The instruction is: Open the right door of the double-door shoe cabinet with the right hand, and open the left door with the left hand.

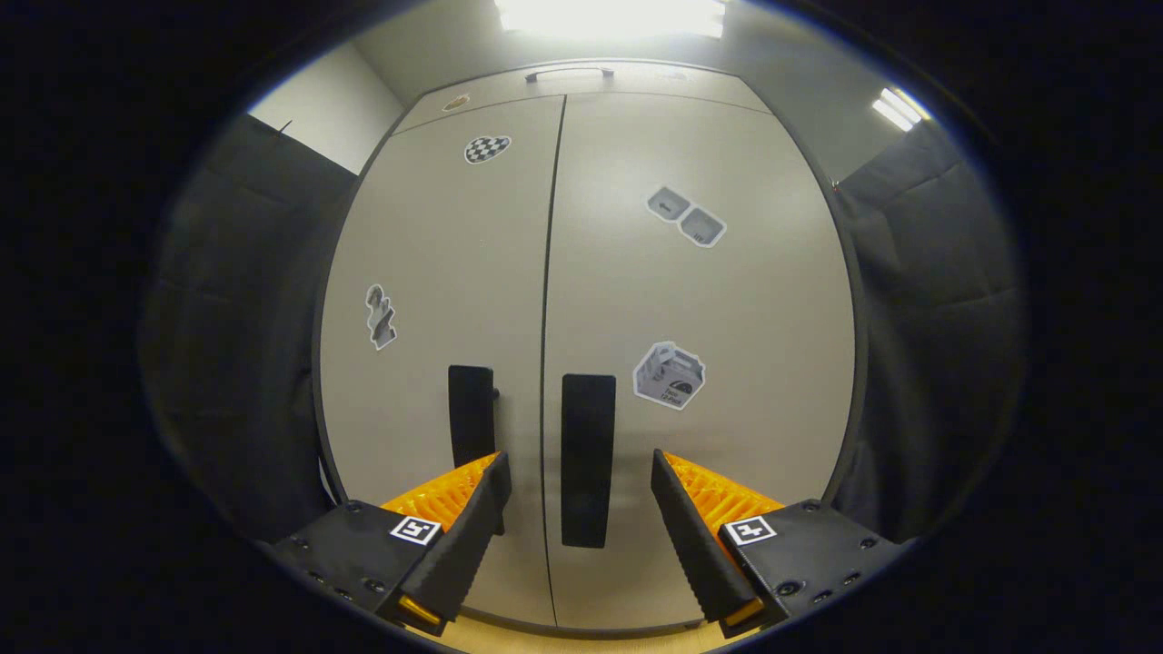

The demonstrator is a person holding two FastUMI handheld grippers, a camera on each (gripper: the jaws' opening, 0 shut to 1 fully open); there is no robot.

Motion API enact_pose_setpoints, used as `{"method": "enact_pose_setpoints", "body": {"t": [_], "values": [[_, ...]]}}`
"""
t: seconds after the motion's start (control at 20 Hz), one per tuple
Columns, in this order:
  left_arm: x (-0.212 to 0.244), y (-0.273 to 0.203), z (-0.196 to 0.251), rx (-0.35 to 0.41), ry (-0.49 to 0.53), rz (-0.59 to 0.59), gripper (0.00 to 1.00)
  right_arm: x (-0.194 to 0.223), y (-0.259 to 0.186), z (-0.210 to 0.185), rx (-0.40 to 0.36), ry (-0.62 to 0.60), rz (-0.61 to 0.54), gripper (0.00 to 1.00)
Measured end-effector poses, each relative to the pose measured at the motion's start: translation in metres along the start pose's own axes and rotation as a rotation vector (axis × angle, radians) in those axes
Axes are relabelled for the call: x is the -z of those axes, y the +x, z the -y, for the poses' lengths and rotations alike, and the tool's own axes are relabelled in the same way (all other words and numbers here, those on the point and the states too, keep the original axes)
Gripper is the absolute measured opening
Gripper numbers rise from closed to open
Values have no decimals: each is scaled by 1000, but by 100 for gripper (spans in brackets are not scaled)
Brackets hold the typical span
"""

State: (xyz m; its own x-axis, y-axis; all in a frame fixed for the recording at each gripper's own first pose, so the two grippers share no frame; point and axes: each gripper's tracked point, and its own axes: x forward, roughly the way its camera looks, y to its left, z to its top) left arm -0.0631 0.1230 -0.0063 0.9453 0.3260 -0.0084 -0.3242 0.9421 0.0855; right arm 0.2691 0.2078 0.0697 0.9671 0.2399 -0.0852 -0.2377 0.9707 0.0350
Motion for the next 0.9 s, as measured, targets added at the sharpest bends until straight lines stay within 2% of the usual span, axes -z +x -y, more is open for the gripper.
{"method": "enact_pose_setpoints", "body": {"t": [0.05,0.1,0.3,0.35,0.5,0.65,0.75,0.8,0.85,0.9], "values": [[2,-1,-1,-1,1,-2,89,0,4,0,6,1,-2,98],[3,-1,-2,2,1,-6,89,1,9,2,15,-7,-10,92],[7,-2,-6,0,-2,-19,89,12,23,2,22,-13,-73,82],[9,-4,-9,0,-3,-22,89,15,27,3,25,-8,-86,82],[8,-5,-12,-5,8,-25,89,22,29,6,44,37,-117,43],[12,-5,-15,-2,5,-32,89,25,30,6,38,56,-142,43],[11,-4,-16,1,8,-31,89,24,31,4,44,52,-149,35],[10,-5,-18,2,10,-28,89,24,31,6,47,41,-152,35],[9,-5,-18,5,10,-25,89,25,30,5,44,32,-153,27],[9,-4,-18,10,9,-26,89,22,30,5,45,52,-153,27]]}}
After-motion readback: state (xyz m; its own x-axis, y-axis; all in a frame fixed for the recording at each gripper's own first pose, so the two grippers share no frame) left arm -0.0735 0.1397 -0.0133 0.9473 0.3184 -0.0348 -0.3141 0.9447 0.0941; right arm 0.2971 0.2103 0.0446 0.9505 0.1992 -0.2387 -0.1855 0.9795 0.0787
